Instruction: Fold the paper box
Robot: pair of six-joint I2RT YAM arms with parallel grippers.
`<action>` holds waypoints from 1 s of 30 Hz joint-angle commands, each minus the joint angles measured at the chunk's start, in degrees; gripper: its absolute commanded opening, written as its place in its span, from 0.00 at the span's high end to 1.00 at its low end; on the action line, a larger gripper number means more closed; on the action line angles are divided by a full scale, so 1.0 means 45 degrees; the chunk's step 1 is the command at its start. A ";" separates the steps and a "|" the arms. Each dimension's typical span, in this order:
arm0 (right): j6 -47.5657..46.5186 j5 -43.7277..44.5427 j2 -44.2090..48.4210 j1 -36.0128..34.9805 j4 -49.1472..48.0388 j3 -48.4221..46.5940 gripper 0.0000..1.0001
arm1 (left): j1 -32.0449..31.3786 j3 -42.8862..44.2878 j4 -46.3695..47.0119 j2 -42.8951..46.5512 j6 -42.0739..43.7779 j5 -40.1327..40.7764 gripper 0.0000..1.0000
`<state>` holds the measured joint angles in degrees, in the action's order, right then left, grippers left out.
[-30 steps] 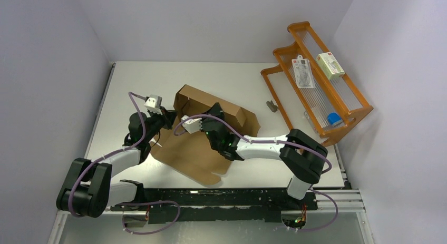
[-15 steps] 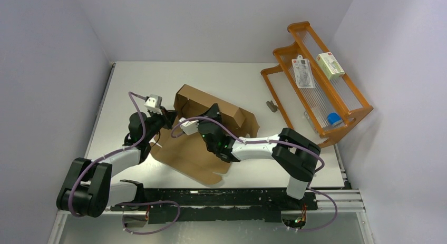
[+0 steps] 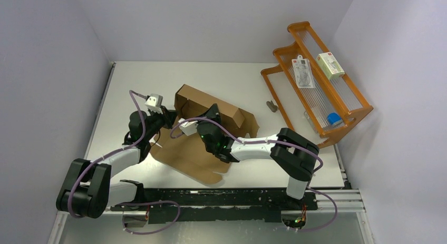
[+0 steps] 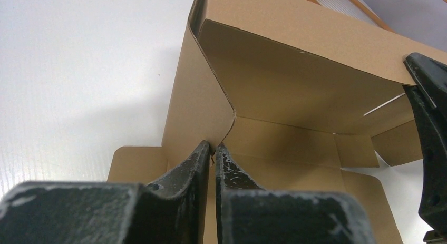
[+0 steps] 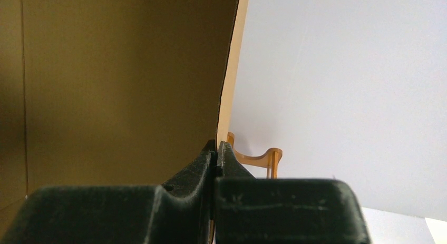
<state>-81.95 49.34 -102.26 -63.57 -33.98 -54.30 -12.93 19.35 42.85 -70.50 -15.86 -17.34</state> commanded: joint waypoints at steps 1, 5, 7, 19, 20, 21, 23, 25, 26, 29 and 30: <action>0.0133 -0.0814 -0.0272 -0.0205 0.1189 0.0004 1.00 | -0.0135 0.0245 -0.0900 0.0313 0.0160 -0.0008 0.86; 0.0221 -0.0886 -0.0216 -0.0202 0.1299 0.0011 1.00 | -0.0117 0.0191 -0.1047 0.0678 0.0395 0.0391 0.81; 0.0290 -0.0918 -0.0172 -0.0203 0.1370 0.0053 1.00 | -0.0096 0.0215 -0.1192 0.0900 0.0563 0.0412 0.80; 0.0517 -0.1071 -0.0094 -0.0200 0.1668 0.0010 1.00 | 0.0879 -0.0581 0.0751 0.2179 0.0187 -0.0027 0.53; 0.0560 -0.1090 -0.0092 -0.0190 0.1703 -0.0001 1.00 | 0.1113 -0.0569 0.0866 0.2285 0.0094 -0.0081 0.52; 0.0605 -0.1110 -0.0072 -0.0207 0.1736 -0.0003 1.00 | 0.1315 -0.0517 0.0931 0.2350 0.0038 -0.0161 0.51; 0.0642 -0.1138 -0.0079 -0.0206 0.1723 0.0012 1.00 | 0.1499 -0.0348 0.0823 0.2479 0.0053 -0.0152 0.50; 0.0635 -0.1215 -0.0059 -0.0194 0.1756 0.0045 1.00 | 0.1565 -0.0181 0.0668 0.2502 0.0177 -0.0075 0.49; 0.0617 -0.1233 -0.0051 -0.0205 0.1694 0.0054 1.00 | 0.1618 -0.0170 0.0606 0.2520 0.0290 0.0057 0.49; 0.0707 -0.1265 0.0023 -0.0193 0.1862 -0.0042 1.00 | 0.1915 -0.0247 0.0636 0.2350 0.0678 0.0504 0.46; 0.0787 -0.1290 0.0043 -0.0207 0.1983 -0.0115 1.00 | 0.2075 -0.0244 0.0654 0.2178 0.0751 0.0589 0.45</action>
<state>-80.79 47.68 -101.75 -63.72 -32.36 -54.68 -5.61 17.19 43.55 -59.92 -14.55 -16.53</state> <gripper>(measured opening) 0.017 0.531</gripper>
